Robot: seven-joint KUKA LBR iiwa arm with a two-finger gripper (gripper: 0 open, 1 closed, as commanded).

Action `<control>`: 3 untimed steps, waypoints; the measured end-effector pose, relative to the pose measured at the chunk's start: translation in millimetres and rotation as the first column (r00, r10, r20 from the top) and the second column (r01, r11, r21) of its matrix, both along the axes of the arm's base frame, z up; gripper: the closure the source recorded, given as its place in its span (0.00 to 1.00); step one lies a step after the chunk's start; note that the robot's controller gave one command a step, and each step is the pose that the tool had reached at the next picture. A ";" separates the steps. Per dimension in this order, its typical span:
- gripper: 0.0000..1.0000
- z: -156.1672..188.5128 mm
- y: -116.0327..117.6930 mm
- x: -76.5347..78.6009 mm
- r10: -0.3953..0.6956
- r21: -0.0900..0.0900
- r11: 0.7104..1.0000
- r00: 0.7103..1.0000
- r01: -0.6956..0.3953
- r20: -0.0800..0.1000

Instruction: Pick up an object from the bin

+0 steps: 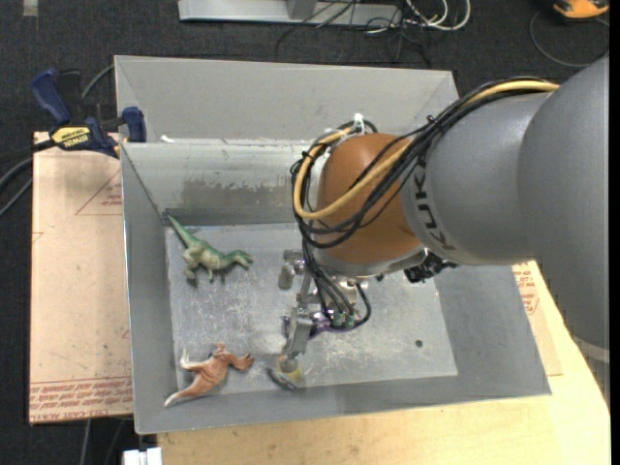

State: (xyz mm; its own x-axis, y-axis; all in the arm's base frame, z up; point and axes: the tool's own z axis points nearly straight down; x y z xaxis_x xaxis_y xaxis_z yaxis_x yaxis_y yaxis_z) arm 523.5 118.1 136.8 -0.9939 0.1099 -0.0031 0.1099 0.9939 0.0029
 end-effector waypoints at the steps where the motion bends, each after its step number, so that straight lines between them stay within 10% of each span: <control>1: 0.00 -24.2 4.6 11.9 0.095 -0.001 0.995 0.995 -0.095 0.000; 2: 0.00 -61.9 -42.2 -26.0 0.055 0.001 0.998 0.998 -0.055 -0.001; 3: 1.00 -64.9 -50.6 6.1 0.099 0.001 0.995 0.995 -0.099 0.003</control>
Offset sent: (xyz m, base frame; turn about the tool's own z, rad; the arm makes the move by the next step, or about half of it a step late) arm -0.0263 -0.0409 -0.0630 -0.0608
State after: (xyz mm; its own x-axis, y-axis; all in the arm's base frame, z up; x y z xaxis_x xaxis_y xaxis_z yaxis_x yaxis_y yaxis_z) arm 529.6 67.5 72.0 -0.9999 0.0108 -0.0064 0.0108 0.9999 0.0039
